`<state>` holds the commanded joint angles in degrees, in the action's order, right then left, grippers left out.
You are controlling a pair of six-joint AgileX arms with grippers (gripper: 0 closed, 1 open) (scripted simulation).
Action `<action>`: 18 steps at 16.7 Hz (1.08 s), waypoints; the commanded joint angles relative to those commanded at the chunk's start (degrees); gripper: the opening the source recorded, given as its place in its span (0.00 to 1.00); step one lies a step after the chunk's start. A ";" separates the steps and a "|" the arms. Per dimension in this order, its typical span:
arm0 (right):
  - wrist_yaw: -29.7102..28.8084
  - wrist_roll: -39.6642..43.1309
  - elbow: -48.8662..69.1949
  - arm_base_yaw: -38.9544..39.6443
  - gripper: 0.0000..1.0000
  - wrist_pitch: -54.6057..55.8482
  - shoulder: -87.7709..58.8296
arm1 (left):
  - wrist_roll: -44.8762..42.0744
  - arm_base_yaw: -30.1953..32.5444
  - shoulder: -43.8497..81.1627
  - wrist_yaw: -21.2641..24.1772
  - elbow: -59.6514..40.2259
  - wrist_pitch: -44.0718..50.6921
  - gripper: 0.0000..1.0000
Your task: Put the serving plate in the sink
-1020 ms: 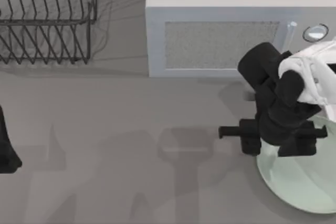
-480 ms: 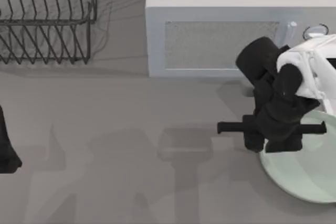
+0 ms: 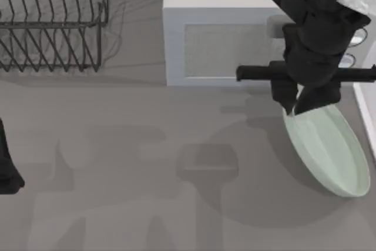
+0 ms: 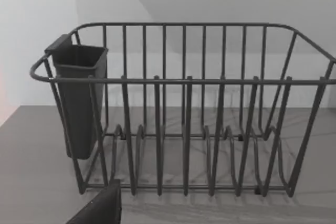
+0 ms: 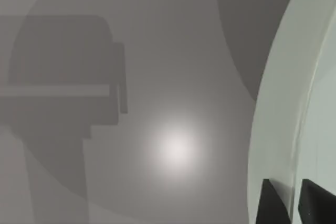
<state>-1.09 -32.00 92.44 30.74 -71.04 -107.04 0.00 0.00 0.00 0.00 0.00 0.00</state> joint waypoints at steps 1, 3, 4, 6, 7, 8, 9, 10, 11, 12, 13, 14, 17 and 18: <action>0.00 0.07 4.54 -0.09 0.00 -4.88 0.22 | 0.00 0.00 0.00 0.00 0.00 0.00 1.00; 0.01 0.26 12.83 -0.32 0.00 -13.67 0.84 | 0.00 0.00 0.00 0.00 0.00 0.00 1.00; 0.01 0.37 16.32 -0.46 0.00 -17.26 1.21 | 0.00 0.00 0.00 0.00 0.00 0.00 1.00; 0.02 0.61 21.67 -0.72 0.00 -22.67 1.99 | 0.00 0.00 0.00 0.00 0.00 0.00 1.00; 0.02 0.72 23.47 -0.83 0.00 -24.48 2.35 | 0.00 0.00 0.00 0.00 0.00 0.00 1.00; 0.03 0.80 24.62 -0.91 0.00 -25.65 2.61 | 0.00 0.00 0.00 0.00 0.00 0.00 1.00; 0.03 0.85 25.20 -0.96 0.00 -26.23 2.76 | 0.00 0.00 0.00 0.00 0.00 0.00 1.00; 0.03 0.85 25.26 -0.96 0.00 -26.29 2.78 | 0.00 0.00 0.00 0.00 0.00 0.00 1.00; 0.03 0.85 25.26 -0.96 0.00 -26.29 2.78 | 0.00 0.00 0.00 0.00 0.00 0.00 1.00; 0.03 0.85 25.26 -0.96 0.00 -26.29 2.78 | 0.00 0.00 0.00 0.00 0.00 0.00 1.00; 0.04 0.79 25.13 -0.68 0.00 -26.16 2.63 | 0.00 0.00 0.00 0.00 0.00 0.00 1.00; 0.01 0.83 25.22 -0.74 0.00 -26.18 2.68 | 0.00 0.00 0.00 0.00 0.00 0.00 1.00; -0.93 2.34 28.75 -2.79 0.00 -26.90 2.66 | 0.00 0.00 0.00 0.00 0.00 0.00 1.00; -1.40 3.34 31.06 -4.04 0.00 -27.29 1.80 | 0.00 0.00 0.00 0.00 0.00 0.00 1.00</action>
<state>-2.49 -28.67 123.49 26.70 -98.34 -105.25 0.00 0.00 0.00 0.00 0.00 0.00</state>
